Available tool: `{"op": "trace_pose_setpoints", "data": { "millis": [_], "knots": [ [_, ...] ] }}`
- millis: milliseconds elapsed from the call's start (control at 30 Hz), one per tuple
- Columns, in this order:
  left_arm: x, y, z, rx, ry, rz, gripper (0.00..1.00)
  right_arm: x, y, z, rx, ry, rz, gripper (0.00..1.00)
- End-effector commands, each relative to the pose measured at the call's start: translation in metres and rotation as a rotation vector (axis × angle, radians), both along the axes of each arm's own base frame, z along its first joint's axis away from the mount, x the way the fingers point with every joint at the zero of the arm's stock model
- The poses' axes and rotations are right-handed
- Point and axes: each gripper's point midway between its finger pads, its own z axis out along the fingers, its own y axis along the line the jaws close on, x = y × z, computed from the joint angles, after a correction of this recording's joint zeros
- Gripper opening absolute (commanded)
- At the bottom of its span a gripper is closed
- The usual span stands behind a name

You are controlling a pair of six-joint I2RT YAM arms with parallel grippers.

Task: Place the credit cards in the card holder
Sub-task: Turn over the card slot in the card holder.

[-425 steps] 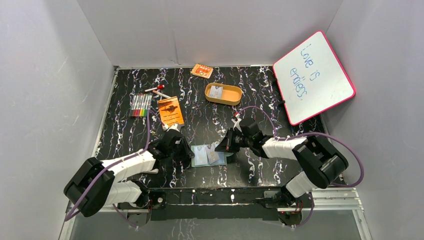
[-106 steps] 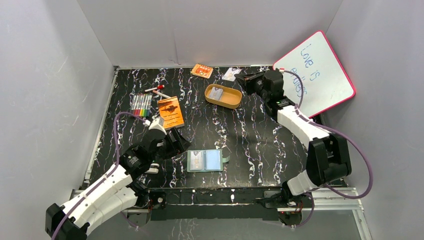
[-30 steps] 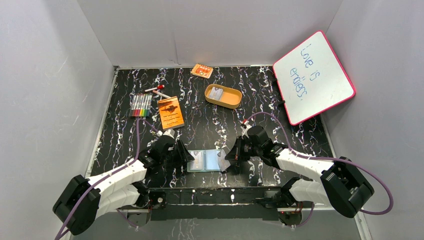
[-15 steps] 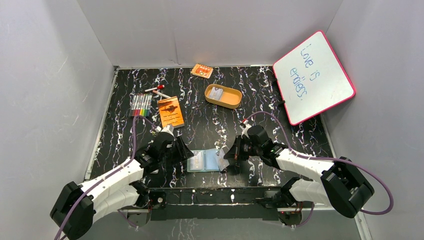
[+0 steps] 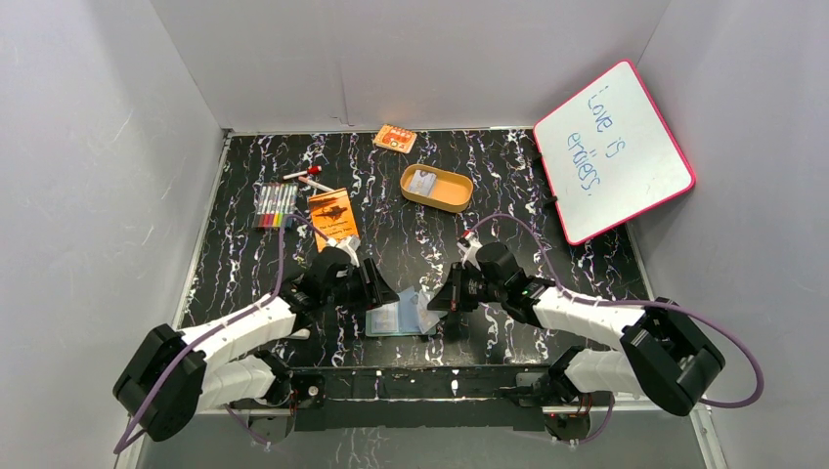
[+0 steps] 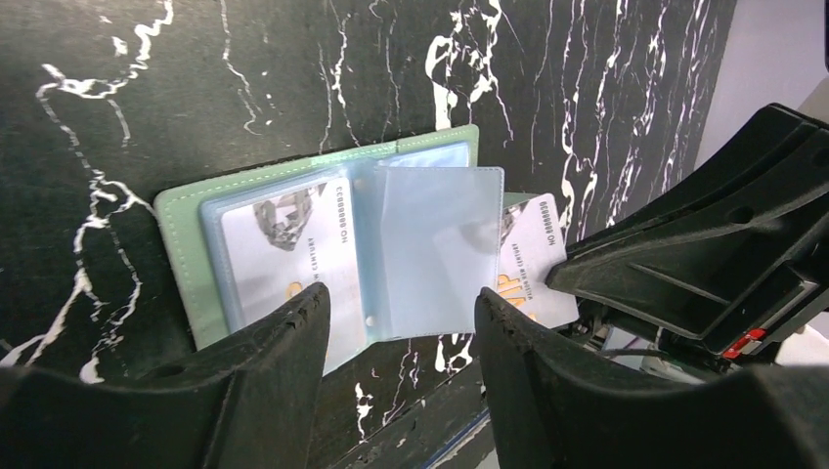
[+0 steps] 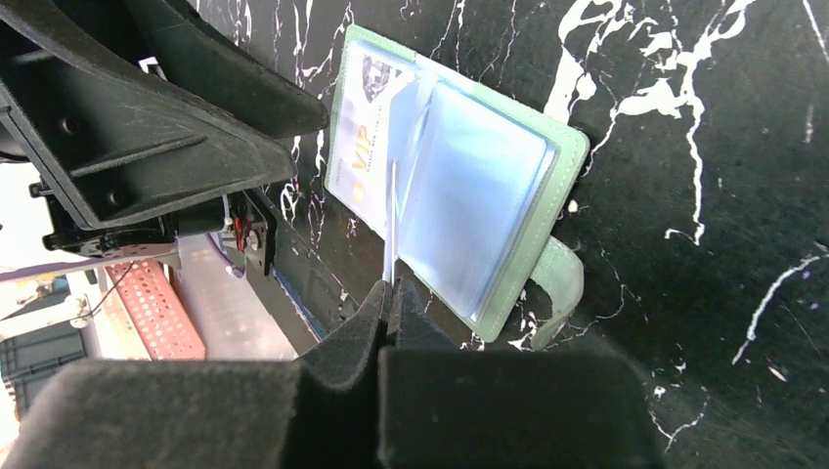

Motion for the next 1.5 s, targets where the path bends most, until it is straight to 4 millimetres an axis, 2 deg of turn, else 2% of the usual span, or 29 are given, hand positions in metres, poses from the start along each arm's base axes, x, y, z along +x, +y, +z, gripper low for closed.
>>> {"op": "trace_pose_setpoints", "data": {
  "millis": [0,300,567,800,967,1133,1300,1467],
  "knots": [
    [0.001,-0.021,0.018,-0.08,-0.025,-0.08,0.55,0.009,0.022,0.027,0.081,-0.067,0.041,0.0],
    [0.0,-0.028,0.015,-0.097,-0.003,-0.109,0.61,0.005,0.039,0.036,0.109,-0.083,0.087,0.0],
    [0.0,-0.027,0.013,-0.091,-0.002,-0.113,0.62,0.003,0.04,0.028,0.088,-0.071,0.095,0.0],
    [0.0,-0.02,0.008,-0.053,0.001,-0.094,0.48,0.003,0.034,0.026,0.067,-0.074,0.075,0.0],
    [0.001,-0.016,0.001,-0.018,0.011,-0.083,0.2,0.002,0.031,0.025,0.056,-0.074,0.067,0.0],
    [0.001,-0.008,-0.01,0.033,0.03,-0.055,0.0,0.004,0.026,0.018,0.031,-0.058,0.034,0.0],
    [-0.003,0.007,-0.025,0.08,0.065,0.011,0.0,0.007,0.021,0.01,0.021,-0.028,-0.033,0.0],
    [-0.005,0.019,-0.034,0.11,0.082,0.077,0.0,0.013,0.023,0.014,0.066,-0.03,-0.085,0.0]
  ]
}}
